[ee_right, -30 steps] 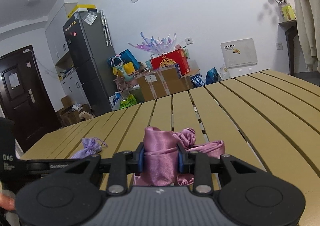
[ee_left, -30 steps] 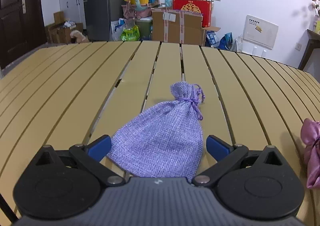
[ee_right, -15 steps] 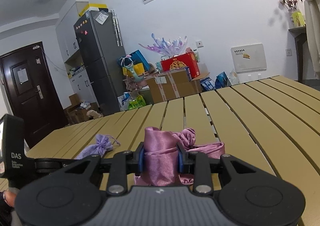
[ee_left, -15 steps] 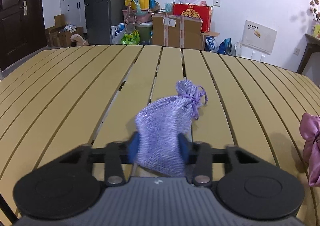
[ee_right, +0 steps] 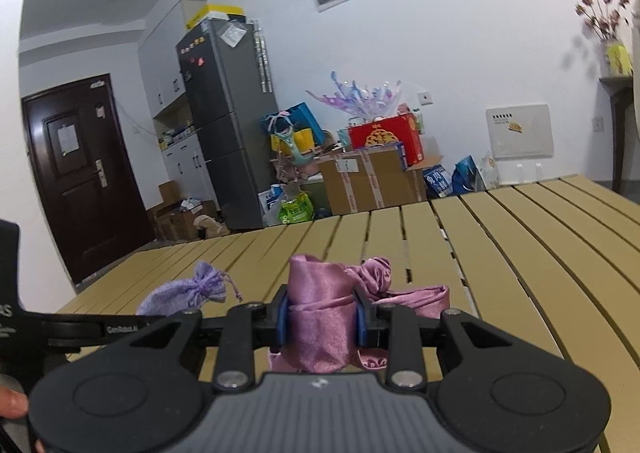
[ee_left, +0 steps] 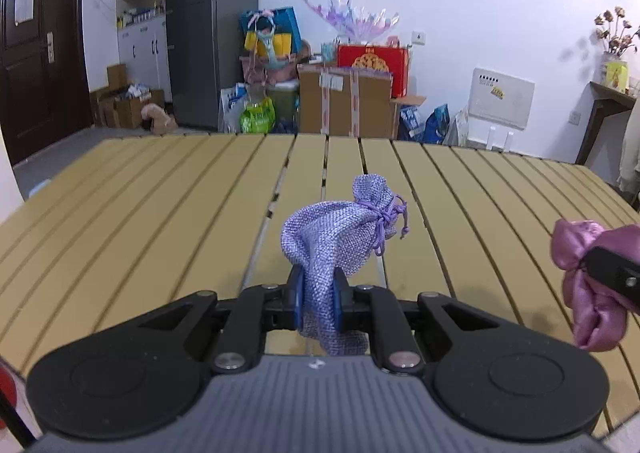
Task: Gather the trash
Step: 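Carry the lilac pouch and pink scrunchie from the table over the black bin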
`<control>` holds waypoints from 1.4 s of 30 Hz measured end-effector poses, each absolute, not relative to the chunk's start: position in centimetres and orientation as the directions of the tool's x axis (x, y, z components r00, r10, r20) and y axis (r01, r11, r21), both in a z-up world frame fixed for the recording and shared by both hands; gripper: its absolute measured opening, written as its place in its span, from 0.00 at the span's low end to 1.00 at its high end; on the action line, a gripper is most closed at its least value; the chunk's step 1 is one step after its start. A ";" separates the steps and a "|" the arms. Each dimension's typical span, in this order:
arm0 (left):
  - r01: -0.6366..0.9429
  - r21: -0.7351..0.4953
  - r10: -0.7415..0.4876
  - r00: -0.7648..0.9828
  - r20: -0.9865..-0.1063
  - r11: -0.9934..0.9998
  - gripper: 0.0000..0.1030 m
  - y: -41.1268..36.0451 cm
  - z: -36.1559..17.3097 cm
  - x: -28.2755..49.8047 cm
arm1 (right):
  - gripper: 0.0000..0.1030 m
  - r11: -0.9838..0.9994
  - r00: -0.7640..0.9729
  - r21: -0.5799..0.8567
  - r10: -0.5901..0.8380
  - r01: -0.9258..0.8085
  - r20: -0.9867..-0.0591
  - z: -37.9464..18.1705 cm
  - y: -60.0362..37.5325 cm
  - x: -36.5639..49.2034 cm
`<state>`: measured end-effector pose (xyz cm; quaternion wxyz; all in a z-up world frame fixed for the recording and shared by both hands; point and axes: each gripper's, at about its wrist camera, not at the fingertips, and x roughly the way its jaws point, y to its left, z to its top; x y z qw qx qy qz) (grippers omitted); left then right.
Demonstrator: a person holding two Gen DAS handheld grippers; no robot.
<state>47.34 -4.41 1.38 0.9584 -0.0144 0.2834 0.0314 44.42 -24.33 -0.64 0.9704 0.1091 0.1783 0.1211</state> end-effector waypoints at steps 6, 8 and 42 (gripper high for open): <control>-0.037 0.004 0.033 0.860 -0.510 0.999 0.14 -3.8 4.0 42.5 | 0.29 0.950 0.904 0.213 0.287 -0.227 -0.318 1.6 -22.3 41.0; -0.025 0.005 0.025 0.865 -0.501 1.000 0.14 -3.7 4.8 40.9 | 0.29 0.950 0.902 0.196 0.295 -0.242 -0.316 2.1 -21.5 39.5; 0.095 0.009 -0.077 0.854 -0.515 0.995 0.14 0.2 4.0 15.9 | 0.29 0.957 0.833 0.103 0.288 -0.272 -0.472 2.8 -15.6 13.6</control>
